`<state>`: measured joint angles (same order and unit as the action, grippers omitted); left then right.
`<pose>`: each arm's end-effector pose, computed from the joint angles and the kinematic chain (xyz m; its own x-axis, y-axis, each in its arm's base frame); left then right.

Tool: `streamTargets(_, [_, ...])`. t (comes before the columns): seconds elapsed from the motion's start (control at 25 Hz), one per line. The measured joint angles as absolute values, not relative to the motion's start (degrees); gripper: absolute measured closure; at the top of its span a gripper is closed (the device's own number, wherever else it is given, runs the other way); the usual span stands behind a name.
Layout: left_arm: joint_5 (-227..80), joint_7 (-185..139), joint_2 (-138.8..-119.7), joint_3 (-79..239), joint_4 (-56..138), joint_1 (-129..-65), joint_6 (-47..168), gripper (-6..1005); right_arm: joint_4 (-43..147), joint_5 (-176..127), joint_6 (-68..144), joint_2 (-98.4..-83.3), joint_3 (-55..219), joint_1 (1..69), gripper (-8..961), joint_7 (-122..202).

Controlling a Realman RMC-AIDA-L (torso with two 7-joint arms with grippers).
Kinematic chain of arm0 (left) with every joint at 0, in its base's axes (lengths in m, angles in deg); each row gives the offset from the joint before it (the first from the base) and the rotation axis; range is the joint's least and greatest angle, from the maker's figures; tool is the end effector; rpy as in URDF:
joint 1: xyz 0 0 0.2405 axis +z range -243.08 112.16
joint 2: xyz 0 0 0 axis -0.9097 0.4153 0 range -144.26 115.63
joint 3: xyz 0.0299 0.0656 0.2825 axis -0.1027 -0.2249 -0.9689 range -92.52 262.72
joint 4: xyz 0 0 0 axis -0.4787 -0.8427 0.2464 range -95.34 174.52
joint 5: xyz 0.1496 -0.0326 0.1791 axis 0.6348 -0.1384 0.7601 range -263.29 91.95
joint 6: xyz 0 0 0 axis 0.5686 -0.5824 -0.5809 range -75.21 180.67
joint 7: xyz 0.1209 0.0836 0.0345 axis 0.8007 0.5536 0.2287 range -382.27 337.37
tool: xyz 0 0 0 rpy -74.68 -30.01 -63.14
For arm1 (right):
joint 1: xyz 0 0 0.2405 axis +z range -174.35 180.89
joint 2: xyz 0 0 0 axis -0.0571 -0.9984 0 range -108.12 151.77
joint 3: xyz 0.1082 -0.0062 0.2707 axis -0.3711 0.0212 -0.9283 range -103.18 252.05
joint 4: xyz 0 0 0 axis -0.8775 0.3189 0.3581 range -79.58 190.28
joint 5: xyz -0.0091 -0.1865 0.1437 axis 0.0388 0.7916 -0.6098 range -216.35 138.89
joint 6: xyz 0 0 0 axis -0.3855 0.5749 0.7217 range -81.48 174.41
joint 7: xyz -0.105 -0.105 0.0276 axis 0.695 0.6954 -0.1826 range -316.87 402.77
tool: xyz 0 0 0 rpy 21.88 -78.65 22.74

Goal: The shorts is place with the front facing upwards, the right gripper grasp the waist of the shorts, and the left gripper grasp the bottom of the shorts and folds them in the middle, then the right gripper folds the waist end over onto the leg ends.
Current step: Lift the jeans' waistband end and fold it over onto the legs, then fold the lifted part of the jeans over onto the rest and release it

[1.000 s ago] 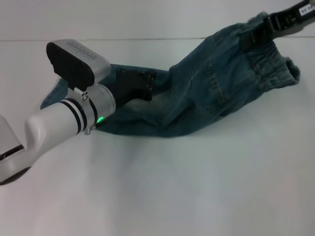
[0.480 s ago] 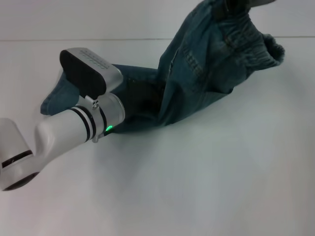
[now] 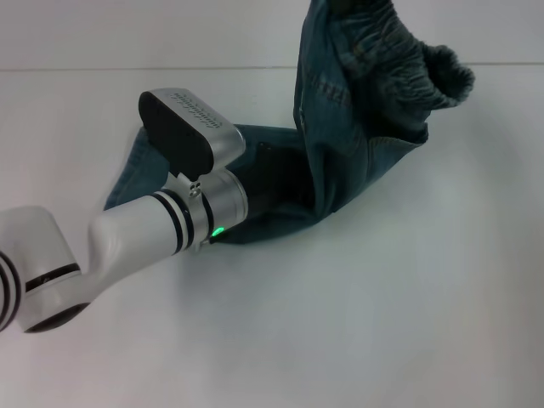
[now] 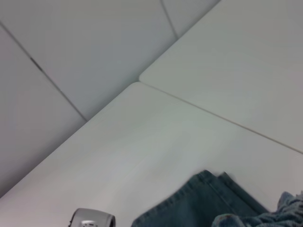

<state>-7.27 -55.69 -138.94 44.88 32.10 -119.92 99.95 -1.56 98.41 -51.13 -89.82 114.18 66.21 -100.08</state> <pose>-0.2167 0.4214 -0.1888 0.8212 0.2428 0.5165 0.4947 -0.7539 -0.4322 0.0782 0.4948 0.0814 0.7126 -0.6585 -0.2421 -0.6966 -0.7052 -0.1321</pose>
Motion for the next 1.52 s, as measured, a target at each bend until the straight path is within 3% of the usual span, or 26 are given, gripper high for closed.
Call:
streamTargets(0.56, [-6.6,-47.8,-138.95,51.4,24.8,-122.0,102.2,985,3.1,98.3,-51.0,-89.70,115.1,67.5,839,-97.7])
streamTargets(1.0, [-6.0,-49.7,-138.92,56.0,29.4,-115.0,102.8,982,4.7,98.3,-51.4,-88.83,114.8,65.8,816,-96.4])
streamTargets(1.2, [-6.2,-56.7,-138.87,58.8,36.5,-108.0,107.1,832,4.9,98.3,-51.6,-88.80,114.6,65.6,805,-95.4])
streamTargets(1.28, [-6.4,-60.4,-138.85,60.9,41.0,-103.8,111.8,607,5.4,98.3,-51.7,-88.76,114.6,65.5,801,-95.0])
streamTargets(1.52, [-6.5,-63.4,-138.67,68.6,45.3,-98.5,117.7,541,8.6,97.1,-51.6,-88.74,115.1,65.7,788,-93.1])
